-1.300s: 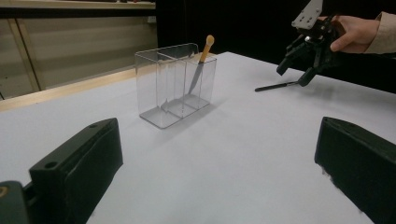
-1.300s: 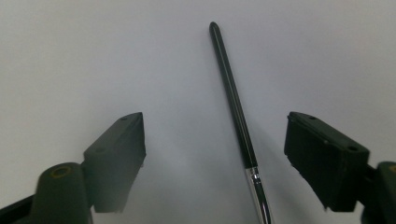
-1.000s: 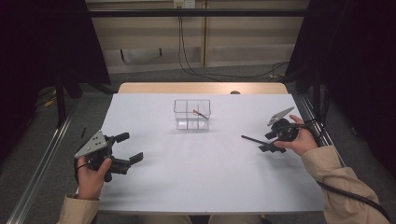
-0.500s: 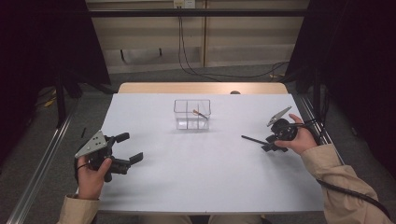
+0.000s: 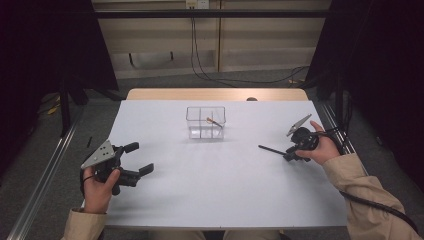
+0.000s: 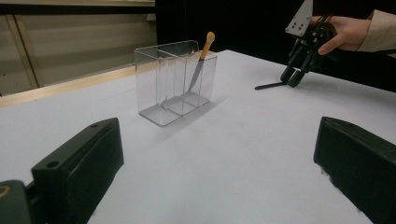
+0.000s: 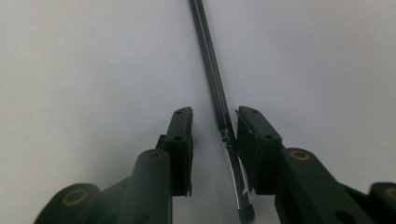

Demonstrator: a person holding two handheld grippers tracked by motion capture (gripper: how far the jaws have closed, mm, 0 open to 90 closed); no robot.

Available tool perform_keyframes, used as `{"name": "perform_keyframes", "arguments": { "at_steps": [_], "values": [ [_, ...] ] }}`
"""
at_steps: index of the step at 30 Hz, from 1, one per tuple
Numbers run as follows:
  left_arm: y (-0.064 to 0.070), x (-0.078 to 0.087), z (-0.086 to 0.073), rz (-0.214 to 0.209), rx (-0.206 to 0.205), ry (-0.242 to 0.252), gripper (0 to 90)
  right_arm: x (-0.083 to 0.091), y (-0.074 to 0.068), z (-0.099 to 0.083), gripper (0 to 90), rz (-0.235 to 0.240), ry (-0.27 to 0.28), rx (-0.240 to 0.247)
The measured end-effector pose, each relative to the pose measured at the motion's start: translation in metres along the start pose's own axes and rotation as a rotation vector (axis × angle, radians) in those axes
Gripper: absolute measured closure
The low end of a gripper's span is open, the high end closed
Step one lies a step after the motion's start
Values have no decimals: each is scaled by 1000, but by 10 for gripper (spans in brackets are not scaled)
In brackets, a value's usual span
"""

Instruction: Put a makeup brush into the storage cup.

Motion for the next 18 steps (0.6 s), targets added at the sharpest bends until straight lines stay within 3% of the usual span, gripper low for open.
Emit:
{"name": "perform_keyframes", "arguments": {
  "at_steps": [2, 5, 13, 18],
  "values": [
    [0, 0, 0, -2, 2, 2, 15, 0, -1, 1, 790, 12, -13, 4],
    [0, 0, 0, -2, 3, 1, 17, 0, -4, 2, 831, 11, -29, 26],
    [0, 1, 0, 1, -3, -3, 18, -1, -6, 6, 837, -2, -70, 33],
    [0, 0, 0, -2, -6, -6, 19, -2, -6, 5, 830, 0, -65, 0]
  ]
}}
Point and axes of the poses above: each handheld gripper's, and its own axes: x roughly backward along the jaws, z roughly out of its top, y roughly to its right, the point moved 4 cm from there along -x, roughly forward along the jaws, and after that the axes turned 1 degree about -x, right-handed, at the moved point
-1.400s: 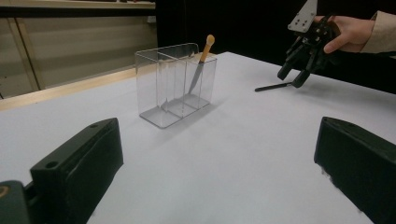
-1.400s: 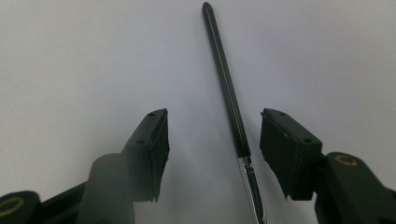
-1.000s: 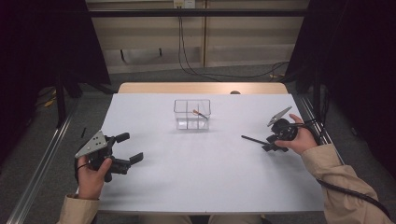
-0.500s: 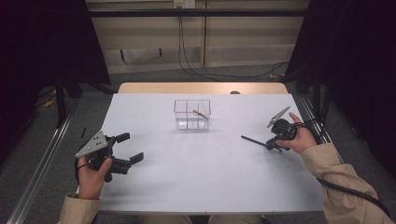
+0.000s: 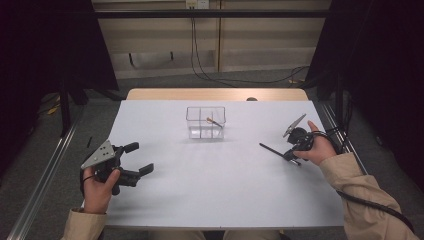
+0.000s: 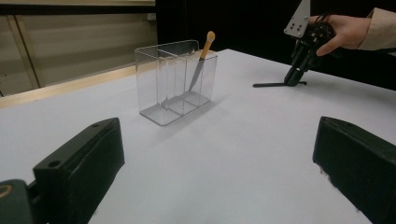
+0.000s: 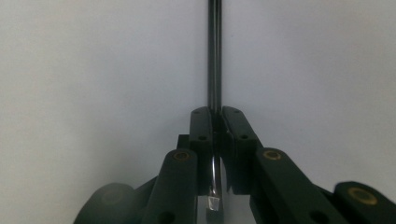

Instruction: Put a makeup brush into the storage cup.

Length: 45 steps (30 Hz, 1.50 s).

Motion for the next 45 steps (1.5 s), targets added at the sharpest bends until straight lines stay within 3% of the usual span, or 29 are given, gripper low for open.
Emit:
{"name": "perform_keyframes", "arguments": {
  "at_steps": [5, 11, 20, 30, 32, 45],
  "values": [
    [0, -2, 0, -1, 0, -2, 20, 0, 0, 0, 825, 2, 5, 3],
    [-1, -3, -1, -3, -3, -7, 22, -1, 3, -3, 838, 20, 34, -41],
    [1, -4, 0, -3, -4, -9, 23, 0, 1, -1, 844, 2, 4, -54],
    [2, -5, -1, -8, -6, -14, 22, 1, -2, -1, 845, -14, 15, -29],
    [1, -4, -2, -6, -4, -16, 22, 2, -4, 1, 845, 16, 35, -34],
    [2, -2, 0, -4, -5, -15, 23, 9, -27, 19, 845, 43, 53, 45]
  ]
}}
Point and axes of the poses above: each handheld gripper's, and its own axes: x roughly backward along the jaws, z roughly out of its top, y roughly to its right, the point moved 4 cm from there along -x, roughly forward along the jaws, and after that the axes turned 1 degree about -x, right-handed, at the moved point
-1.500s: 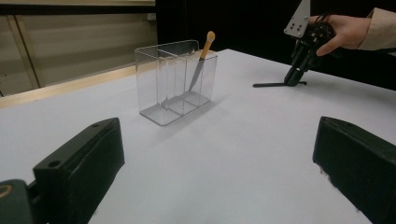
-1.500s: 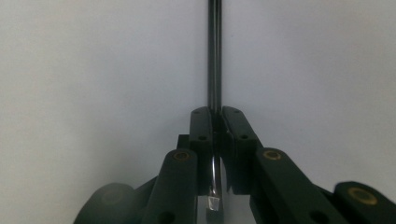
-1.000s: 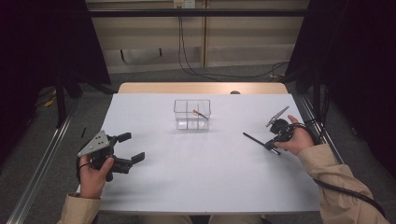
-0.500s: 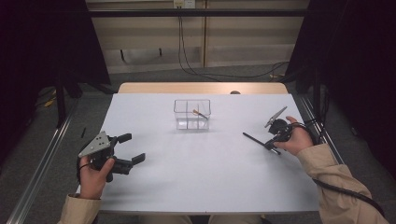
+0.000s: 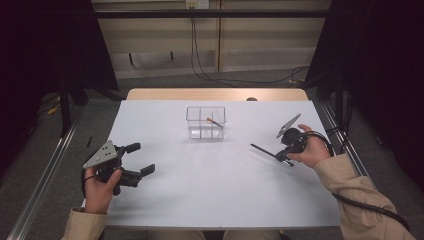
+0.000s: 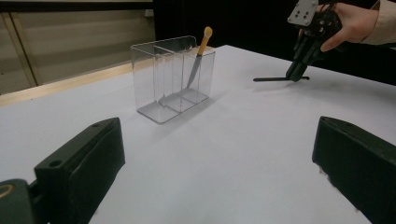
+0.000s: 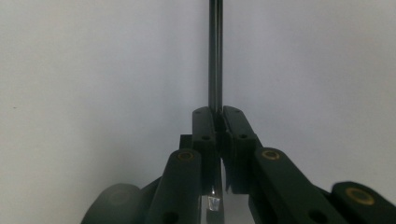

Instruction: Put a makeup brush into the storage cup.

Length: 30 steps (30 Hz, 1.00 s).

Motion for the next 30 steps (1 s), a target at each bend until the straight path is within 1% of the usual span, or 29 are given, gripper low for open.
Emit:
{"name": "perform_keyframes", "arguments": {
  "at_steps": [4, 6, 9, 11, 16, 18, 20, 21, 22, 30],
  "values": [
    [0, -1, 0, -3, -1, -1, 23, 2, -6, 6, 844, 11, 3, 31],
    [0, -1, 0, -4, -7, -4, 23, 3, -8, 8, 845, 11, 8, 42],
    [1, -1, 0, -7, -5, -4, 22, 5, -13, 11, 844, 20, 15, 50],
    [1, -2, 0, -8, -3, -5, 23, 5, -16, 14, 844, 29, 20, 64],
    [2, -3, 0, -15, -2, -5, 22, 4, -23, 19, 844, 37, 17, 83],
    [2, -3, 0, -16, -2, -4, 22, 4, -25, 21, 844, 42, 20, 99],
    [1, -3, 0, -14, 0, -4, 22, 4, -28, 24, 844, 48, 18, 99],
    [2, -3, 0, -15, 0, -4, 22, 3, -30, 25, 844, 50, 24, 110],
    [2, -3, 0, -16, 0, -4, 22, 3, -32, 27, 844, 51, 19, 114],
    [2, -5, 0, -23, 4, -3, 22, 2, -45, 40, 844, 73, 29, 163]
  ]
}}
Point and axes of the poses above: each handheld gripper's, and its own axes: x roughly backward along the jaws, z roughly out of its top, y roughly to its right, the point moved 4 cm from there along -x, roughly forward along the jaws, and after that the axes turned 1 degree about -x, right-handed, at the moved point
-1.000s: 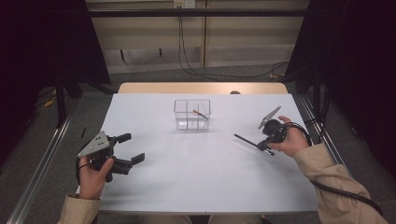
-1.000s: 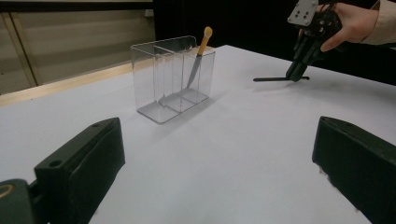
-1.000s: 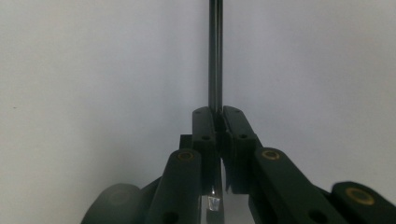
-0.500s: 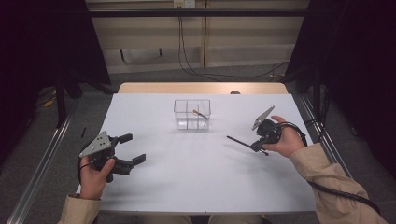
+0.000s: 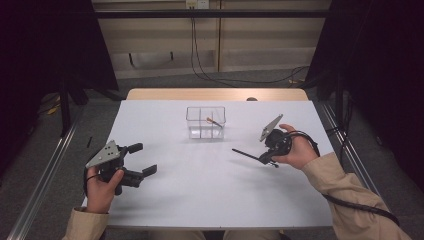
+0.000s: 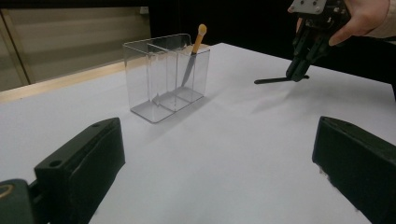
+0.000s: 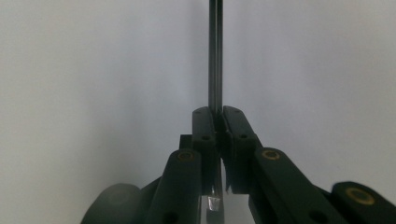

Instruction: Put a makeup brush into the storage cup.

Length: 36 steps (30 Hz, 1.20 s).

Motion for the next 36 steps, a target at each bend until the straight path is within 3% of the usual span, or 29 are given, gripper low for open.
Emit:
{"name": "perform_keyframes", "arguments": {
  "at_steps": [10, 36],
  "values": [
    [1, -3, -1, -13, 1, -10, 23, -6, -16, 16, 844, 28, 1, 61],
    [7, -21, 2, -65, 6, -48, 24, -13, -39, 36, 844, 75, -20, 138]
  ]
}}
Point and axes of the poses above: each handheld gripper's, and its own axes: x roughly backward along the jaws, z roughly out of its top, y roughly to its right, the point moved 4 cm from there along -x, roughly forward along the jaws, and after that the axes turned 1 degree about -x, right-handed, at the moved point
